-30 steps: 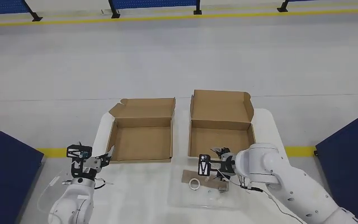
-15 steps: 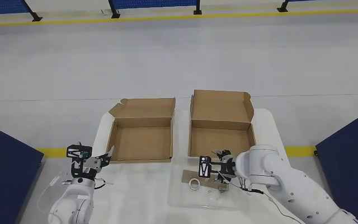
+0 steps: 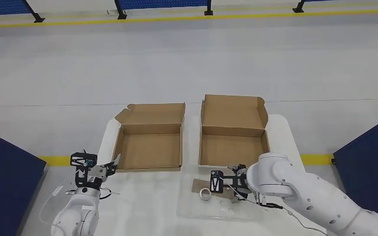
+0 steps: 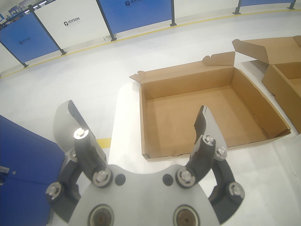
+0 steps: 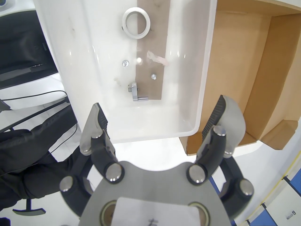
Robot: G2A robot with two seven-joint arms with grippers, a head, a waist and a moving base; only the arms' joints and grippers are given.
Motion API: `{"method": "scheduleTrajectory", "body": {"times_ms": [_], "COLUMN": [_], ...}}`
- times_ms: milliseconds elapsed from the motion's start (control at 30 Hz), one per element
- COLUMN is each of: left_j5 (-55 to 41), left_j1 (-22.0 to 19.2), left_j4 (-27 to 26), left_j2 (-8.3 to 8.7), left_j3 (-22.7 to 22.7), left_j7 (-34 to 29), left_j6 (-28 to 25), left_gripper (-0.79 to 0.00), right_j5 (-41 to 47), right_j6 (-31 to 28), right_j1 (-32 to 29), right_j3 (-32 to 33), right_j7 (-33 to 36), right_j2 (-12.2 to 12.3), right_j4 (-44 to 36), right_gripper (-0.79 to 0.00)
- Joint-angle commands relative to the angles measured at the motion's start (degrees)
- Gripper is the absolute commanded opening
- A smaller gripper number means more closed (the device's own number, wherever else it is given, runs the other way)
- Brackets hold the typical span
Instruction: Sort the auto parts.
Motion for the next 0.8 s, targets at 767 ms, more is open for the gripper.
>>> {"method": "scheduleTrajectory", "body": {"times_ms": [767], "left_j5": [0.0], "left_j1": [0.0], "left_j4": [0.0], "left_j2": [0.0], "left_j3": [0.0], "left_j7": [0.0], "left_j6": [0.0], "left_gripper": [0.0], "right_j5": [-0.38], "right_j6": [0.88], "right_j1": [1.55], "right_j3": [-5.9], "right_j7": [-1.55], "right_j2": [0.17], "right_j4": [1.75], "right_gripper": [0.0]}}
